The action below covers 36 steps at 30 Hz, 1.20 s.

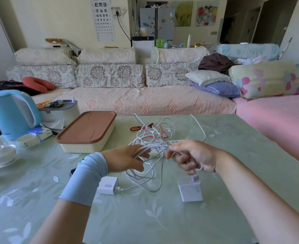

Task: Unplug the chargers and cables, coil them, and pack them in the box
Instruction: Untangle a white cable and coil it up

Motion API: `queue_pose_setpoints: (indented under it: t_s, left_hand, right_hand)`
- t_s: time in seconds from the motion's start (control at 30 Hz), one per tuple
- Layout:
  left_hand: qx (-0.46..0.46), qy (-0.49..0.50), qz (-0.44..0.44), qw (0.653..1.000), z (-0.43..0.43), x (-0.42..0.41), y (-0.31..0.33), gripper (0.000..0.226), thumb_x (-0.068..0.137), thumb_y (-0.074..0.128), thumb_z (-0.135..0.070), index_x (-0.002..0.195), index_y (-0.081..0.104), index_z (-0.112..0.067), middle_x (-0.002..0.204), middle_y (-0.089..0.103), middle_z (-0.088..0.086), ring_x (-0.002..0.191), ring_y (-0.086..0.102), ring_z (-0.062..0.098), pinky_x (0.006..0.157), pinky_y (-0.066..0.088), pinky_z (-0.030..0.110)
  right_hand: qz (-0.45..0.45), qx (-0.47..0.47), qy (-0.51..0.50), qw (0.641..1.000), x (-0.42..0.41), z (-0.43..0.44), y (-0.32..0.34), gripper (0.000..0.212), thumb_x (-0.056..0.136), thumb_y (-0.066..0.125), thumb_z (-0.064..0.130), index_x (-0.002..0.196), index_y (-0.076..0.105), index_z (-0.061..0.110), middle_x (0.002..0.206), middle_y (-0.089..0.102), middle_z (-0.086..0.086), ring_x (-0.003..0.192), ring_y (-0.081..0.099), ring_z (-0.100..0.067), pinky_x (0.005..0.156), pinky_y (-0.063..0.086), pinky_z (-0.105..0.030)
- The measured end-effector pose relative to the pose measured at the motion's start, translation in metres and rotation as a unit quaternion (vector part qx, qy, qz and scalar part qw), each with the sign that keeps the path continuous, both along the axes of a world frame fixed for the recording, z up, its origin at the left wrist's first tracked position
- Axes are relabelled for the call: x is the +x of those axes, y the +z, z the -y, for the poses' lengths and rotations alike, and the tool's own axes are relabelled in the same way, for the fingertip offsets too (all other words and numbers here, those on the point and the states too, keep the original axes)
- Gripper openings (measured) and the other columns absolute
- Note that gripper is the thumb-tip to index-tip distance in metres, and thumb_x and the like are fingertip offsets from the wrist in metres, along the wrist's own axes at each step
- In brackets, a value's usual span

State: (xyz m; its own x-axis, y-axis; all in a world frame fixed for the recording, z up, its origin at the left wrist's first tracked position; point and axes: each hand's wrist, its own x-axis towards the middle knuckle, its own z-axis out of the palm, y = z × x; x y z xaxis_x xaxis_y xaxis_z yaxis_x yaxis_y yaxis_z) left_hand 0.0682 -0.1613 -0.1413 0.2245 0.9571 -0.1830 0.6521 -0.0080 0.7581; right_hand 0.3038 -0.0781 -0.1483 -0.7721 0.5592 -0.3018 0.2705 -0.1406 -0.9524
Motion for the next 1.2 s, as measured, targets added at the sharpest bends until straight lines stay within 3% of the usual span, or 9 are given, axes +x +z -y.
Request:
queue_pose_setpoints:
  t_s: [0.13, 0.23, 0.43, 0.57, 0.77, 0.87, 1.03, 1.13, 1.2]
  left_hand:
    - [0.041, 0.062, 0.067, 0.995, -0.002, 0.008, 0.01, 0.07, 0.063, 0.074, -0.052, 0.126, 0.055, -0.028, 0.111, 0.07, -0.004, 0.089, 0.065, 0.005, 0.079, 0.047, 0.022]
    - [0.054, 0.039, 0.137, 0.988, -0.005, 0.022, 0.003, 0.056, 0.076, 0.08, -0.027, 0.126, 0.058, -0.013, 0.118, 0.068, 0.001, 0.105, 0.064, 0.007, 0.098, 0.048, 0.024]
    - [-0.005, 0.003, 0.245, 0.97, -0.01, 0.047, 0.0, 0.015, 0.087, 0.067, -0.01, 0.101, 0.062, -0.004, 0.093, 0.07, 0.011, 0.079, 0.069, 0.022, 0.079, 0.056, 0.033]
    - [-0.053, 0.012, 0.17, 0.984, -0.012, 0.045, 0.005, 0.016, 0.092, 0.062, -0.019, 0.08, 0.059, -0.011, 0.069, 0.069, 0.003, 0.06, 0.065, 0.015, 0.059, 0.052, 0.023]
    - [-0.128, -0.022, -0.041, 0.991, -0.007, 0.021, -0.002, 0.028, 0.092, 0.059, -0.039, 0.074, 0.065, -0.018, 0.064, 0.07, 0.002, 0.058, 0.063, 0.014, 0.065, 0.045, 0.024]
    - [-0.084, -0.001, 0.137, 0.987, -0.005, 0.003, -0.008, 0.03, 0.086, 0.06, -0.04, 0.069, 0.06, -0.015, 0.046, 0.053, 0.004, 0.05, 0.059, 0.021, 0.078, 0.045, 0.039]
    - [-0.041, 0.023, 0.322, 0.945, -0.001, -0.007, -0.004, 0.019, 0.082, 0.061, -0.029, 0.07, 0.062, -0.015, 0.049, 0.039, 0.001, 0.043, 0.043, 0.016, 0.058, 0.049, 0.03]
    - [-0.046, 0.029, 0.184, 0.981, -0.005, -0.011, -0.011, 0.027, 0.085, 0.069, -0.03, 0.094, 0.063, -0.005, 0.06, 0.049, 0.004, 0.049, 0.051, 0.017, 0.061, 0.049, 0.029]
    - [-0.041, 0.014, 0.029, 0.999, -0.006, -0.007, -0.014, 0.017, 0.087, 0.07, -0.029, 0.082, 0.065, -0.014, 0.064, 0.06, 0.0, 0.055, 0.059, 0.014, 0.064, 0.048, 0.025]
  right_hand:
    - [0.021, 0.024, 0.026, 0.999, -0.005, 0.007, 0.004, 0.028, 0.104, 0.04, 0.027, 0.094, 0.06, 0.01, 0.059, 0.018, 0.004, 0.043, 0.011, -0.007, 0.042, 0.016, -0.016]
    - [0.01, 0.058, 0.049, 0.997, -0.01, 0.013, 0.003, 0.028, 0.104, 0.043, 0.025, 0.088, 0.064, 0.016, 0.06, 0.02, 0.003, 0.045, 0.012, -0.008, 0.043, 0.014, -0.018]
    - [-0.087, 0.055, -0.035, 0.994, -0.006, 0.009, 0.003, 0.026, 0.1, 0.046, 0.027, 0.088, 0.062, 0.012, 0.056, 0.022, 0.004, 0.041, 0.013, -0.006, 0.041, 0.015, -0.014]
    - [-0.058, 0.106, -0.075, 0.99, -0.006, 0.009, -0.002, 0.028, 0.104, 0.044, 0.023, 0.09, 0.065, 0.01, 0.055, 0.021, 0.006, 0.043, 0.013, -0.007, 0.043, 0.014, -0.017]
    - [-0.098, 0.123, -0.143, 0.977, 0.006, -0.004, 0.0, 0.021, 0.097, 0.054, 0.018, 0.089, 0.07, 0.008, 0.053, 0.025, 0.006, 0.045, 0.013, -0.009, 0.041, 0.014, -0.02]
    - [-0.066, 0.181, -0.145, 0.971, 0.014, -0.01, 0.001, 0.008, 0.088, 0.067, 0.011, 0.093, 0.071, 0.006, 0.058, 0.038, -0.002, 0.046, 0.017, -0.009, 0.041, 0.015, -0.021]
    - [0.043, 0.235, -0.145, 0.96, 0.005, -0.008, -0.005, 0.028, 0.098, 0.058, 0.03, 0.08, 0.067, 0.01, 0.055, 0.022, -0.001, 0.046, 0.015, -0.013, 0.047, 0.013, -0.025]
    - [0.012, 0.197, -0.168, 0.966, 0.003, -0.009, -0.006, 0.038, 0.102, 0.048, 0.034, 0.07, 0.05, 0.013, 0.054, 0.021, 0.002, 0.043, 0.015, -0.012, 0.044, 0.015, -0.022]
    - [-0.016, 0.159, -0.162, 0.974, 0.004, -0.008, -0.007, 0.039, 0.102, 0.047, 0.036, 0.069, 0.044, 0.014, 0.056, 0.019, 0.002, 0.041, 0.015, -0.011, 0.04, 0.018, -0.019]
